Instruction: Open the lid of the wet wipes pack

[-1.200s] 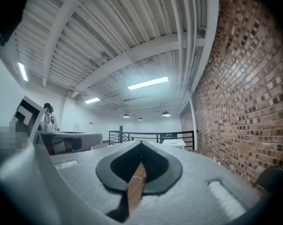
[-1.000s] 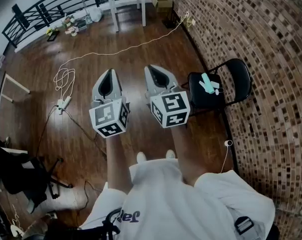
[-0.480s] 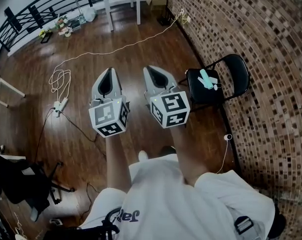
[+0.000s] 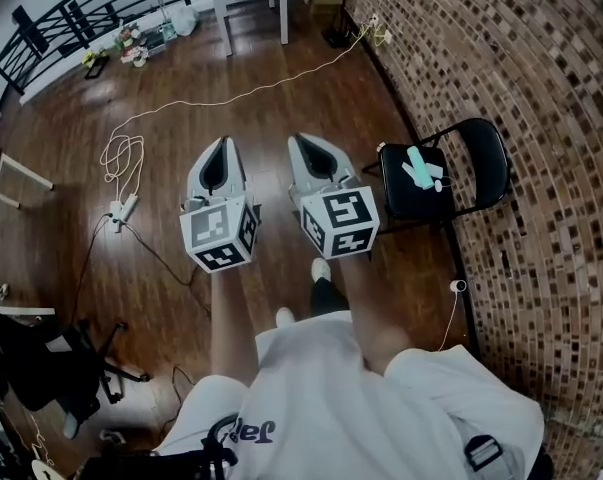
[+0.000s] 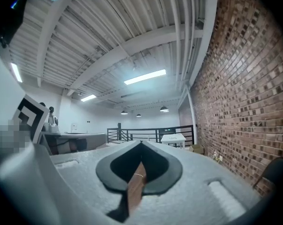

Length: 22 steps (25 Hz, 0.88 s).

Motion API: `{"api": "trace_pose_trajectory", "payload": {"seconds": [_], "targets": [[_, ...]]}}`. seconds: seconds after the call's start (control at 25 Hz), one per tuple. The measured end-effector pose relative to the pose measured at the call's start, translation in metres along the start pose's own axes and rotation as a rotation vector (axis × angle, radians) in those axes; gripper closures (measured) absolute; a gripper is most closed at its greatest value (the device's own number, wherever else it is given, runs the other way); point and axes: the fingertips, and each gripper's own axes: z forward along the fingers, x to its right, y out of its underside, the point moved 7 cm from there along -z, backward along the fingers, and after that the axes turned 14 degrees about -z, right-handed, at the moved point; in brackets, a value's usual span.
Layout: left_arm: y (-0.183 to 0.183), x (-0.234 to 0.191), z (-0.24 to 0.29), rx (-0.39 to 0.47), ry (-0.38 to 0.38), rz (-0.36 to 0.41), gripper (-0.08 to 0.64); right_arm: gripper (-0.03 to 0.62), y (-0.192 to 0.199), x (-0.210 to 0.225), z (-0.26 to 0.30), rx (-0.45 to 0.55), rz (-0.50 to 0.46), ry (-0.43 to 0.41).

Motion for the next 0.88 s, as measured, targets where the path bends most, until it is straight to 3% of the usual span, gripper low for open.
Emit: {"api": "trace_pose_trajectory", "payload": {"seconds": [0.44,0.64,0.88], "targets": [[-0.004,0.04,0.133,0.069,-0.038,0.027,0.545,0.601,0.004,0.119,0.086,0.06,-0.008,-0.039],[0.012,0.043,0.166,0.055,-0.065,0.034,0.545,0.601,0.014,0.147,0.11,0.052,-0.037,-0.051],[0.006,0.021,0.204,0.051,-0.079,0.052,0.545,0.601,0.021,0.149,0.157,0.05,-0.004,-0.085]]}}
